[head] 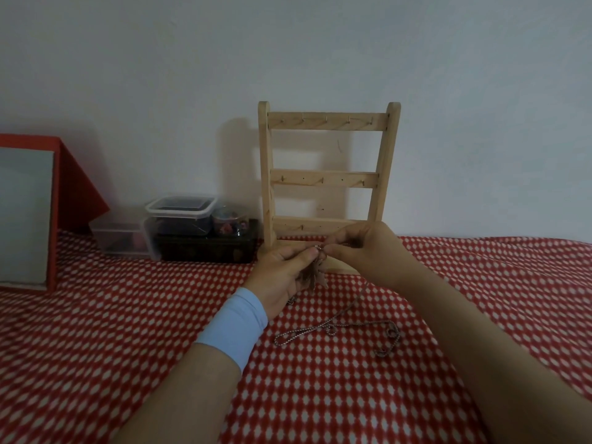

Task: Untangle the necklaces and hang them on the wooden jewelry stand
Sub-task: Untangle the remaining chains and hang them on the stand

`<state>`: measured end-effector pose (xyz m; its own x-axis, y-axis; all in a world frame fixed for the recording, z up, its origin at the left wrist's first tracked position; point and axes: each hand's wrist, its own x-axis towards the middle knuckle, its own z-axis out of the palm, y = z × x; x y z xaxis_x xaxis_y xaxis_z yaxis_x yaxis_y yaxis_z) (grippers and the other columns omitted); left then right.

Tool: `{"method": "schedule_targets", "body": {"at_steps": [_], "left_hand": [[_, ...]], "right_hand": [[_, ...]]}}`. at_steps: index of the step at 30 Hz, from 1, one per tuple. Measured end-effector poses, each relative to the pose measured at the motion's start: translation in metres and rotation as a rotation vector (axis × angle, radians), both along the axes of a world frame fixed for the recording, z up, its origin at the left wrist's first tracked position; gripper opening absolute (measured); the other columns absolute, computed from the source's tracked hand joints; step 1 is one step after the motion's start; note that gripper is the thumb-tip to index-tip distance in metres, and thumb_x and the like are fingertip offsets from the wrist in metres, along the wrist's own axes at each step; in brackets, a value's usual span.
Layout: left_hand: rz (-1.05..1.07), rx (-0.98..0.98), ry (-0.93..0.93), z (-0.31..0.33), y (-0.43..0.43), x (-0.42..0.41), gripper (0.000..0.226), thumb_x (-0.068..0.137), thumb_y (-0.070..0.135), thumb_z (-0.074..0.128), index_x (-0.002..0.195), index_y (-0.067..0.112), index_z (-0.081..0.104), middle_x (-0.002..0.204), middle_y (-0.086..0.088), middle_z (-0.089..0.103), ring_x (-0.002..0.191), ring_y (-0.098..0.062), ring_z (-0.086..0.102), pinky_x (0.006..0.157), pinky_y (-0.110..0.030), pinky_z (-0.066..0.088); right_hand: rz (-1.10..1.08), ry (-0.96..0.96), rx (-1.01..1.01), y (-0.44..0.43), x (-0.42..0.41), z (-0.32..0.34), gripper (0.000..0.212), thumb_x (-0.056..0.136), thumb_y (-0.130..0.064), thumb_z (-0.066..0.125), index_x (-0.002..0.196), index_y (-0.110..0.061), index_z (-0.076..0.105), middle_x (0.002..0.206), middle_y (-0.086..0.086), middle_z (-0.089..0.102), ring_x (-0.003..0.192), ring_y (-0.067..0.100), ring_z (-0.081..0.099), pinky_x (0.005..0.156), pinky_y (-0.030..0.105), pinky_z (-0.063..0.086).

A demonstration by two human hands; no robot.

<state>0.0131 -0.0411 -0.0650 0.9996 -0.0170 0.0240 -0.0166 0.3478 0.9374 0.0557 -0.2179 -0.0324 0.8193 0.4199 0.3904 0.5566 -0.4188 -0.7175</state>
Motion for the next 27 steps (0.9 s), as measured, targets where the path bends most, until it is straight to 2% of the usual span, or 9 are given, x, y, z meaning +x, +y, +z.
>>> {"method": "schedule_targets", "body": {"at_steps": [2,4,8,14,17,19,22,24,27], "left_hand": [[0.019,0.007,-0.013,0.0,0.0,0.0,0.015,0.094,0.004,0.058,0.099,0.006,0.072,0.085,-0.006,0.075,0.077,-0.013,0.072,0.063,-0.027,0.058],[0.052,0.049,-0.045,-0.001,0.0,0.0,0.016,0.093,0.004,0.06,0.095,0.009,0.075,0.087,-0.008,0.075,0.079,-0.016,0.071,0.067,-0.031,0.06],[0.116,0.233,-0.106,-0.001,0.001,0.001,0.017,0.09,0.01,0.067,0.088,0.022,0.079,0.093,-0.005,0.077,0.091,-0.02,0.072,0.088,-0.045,0.058],[0.154,0.375,-0.183,-0.004,0.003,0.003,0.015,0.088,0.015,0.07,0.1,0.018,0.079,0.094,-0.007,0.077,0.09,-0.026,0.072,0.092,-0.055,0.054],[0.163,0.412,-0.208,-0.004,0.002,0.002,0.014,0.088,0.017,0.07,0.098,0.022,0.079,0.094,-0.003,0.077,0.092,-0.024,0.072,0.092,-0.051,0.055],[0.185,0.423,-0.222,-0.003,0.002,0.003,0.014,0.088,0.016,0.071,0.096,0.023,0.079,0.092,0.0,0.077,0.093,-0.018,0.073,0.09,-0.041,0.057],[0.225,0.401,-0.226,0.0,-0.002,0.001,0.011,0.086,0.013,0.073,0.094,0.02,0.074,0.089,0.002,0.078,0.089,-0.012,0.073,0.08,-0.023,0.057],[0.233,0.387,-0.216,0.0,-0.004,0.0,0.008,0.085,0.013,0.073,0.091,0.018,0.075,0.087,0.001,0.078,0.086,-0.012,0.073,0.075,-0.022,0.057],[0.262,0.457,-0.196,-0.001,0.0,0.003,0.006,0.085,0.015,0.074,0.087,0.02,0.078,0.083,0.003,0.077,0.077,-0.011,0.071,0.072,-0.028,0.057]], "right_hand": [[0.0,-0.015,-0.016,0.001,-0.001,0.0,0.008,0.092,-0.023,0.074,0.086,-0.023,0.079,0.074,-0.01,0.072,0.061,-0.003,0.059,0.061,0.013,0.048],[-0.005,-0.05,-0.057,0.001,-0.001,-0.001,0.011,0.094,-0.026,0.071,0.085,-0.024,0.078,0.07,-0.004,0.069,0.052,0.001,0.048,0.054,0.015,0.042],[-0.031,-0.063,-0.117,0.004,0.0,-0.001,0.015,0.097,-0.028,0.067,0.085,-0.025,0.076,0.065,-0.006,0.062,0.052,0.001,0.045,0.052,0.014,0.04],[-0.042,-0.048,-0.188,0.005,0.0,-0.003,0.015,0.1,-0.032,0.062,0.09,-0.029,0.074,0.074,-0.003,0.067,0.057,0.006,0.051,0.055,0.017,0.044],[-0.054,-0.046,-0.212,0.007,-0.001,-0.002,0.017,0.101,-0.032,0.061,0.091,-0.028,0.074,0.073,-0.004,0.066,0.057,0.001,0.051,0.054,0.013,0.043],[-0.072,-0.028,-0.178,0.009,-0.001,-0.003,0.016,0.1,-0.03,0.063,0.088,-0.026,0.074,0.069,-0.007,0.063,0.055,-0.003,0.051,0.055,0.011,0.043],[-0.077,0.044,0.014,0.012,-0.004,-0.003,0.013,0.095,-0.025,0.07,0.084,-0.021,0.076,0.072,-0.011,0.071,0.062,-0.006,0.061,0.06,0.007,0.047],[-0.062,0.101,0.151,0.012,-0.006,-0.003,0.013,0.094,-0.019,0.071,0.084,-0.014,0.077,0.069,-0.015,0.073,0.065,-0.008,0.065,0.062,0.005,0.047],[-0.042,0.178,0.177,0.01,-0.006,-0.005,0.016,0.095,-0.02,0.069,0.089,-0.009,0.078,0.054,-0.018,0.065,0.048,-0.007,0.057,0.052,0.008,0.044]]}}
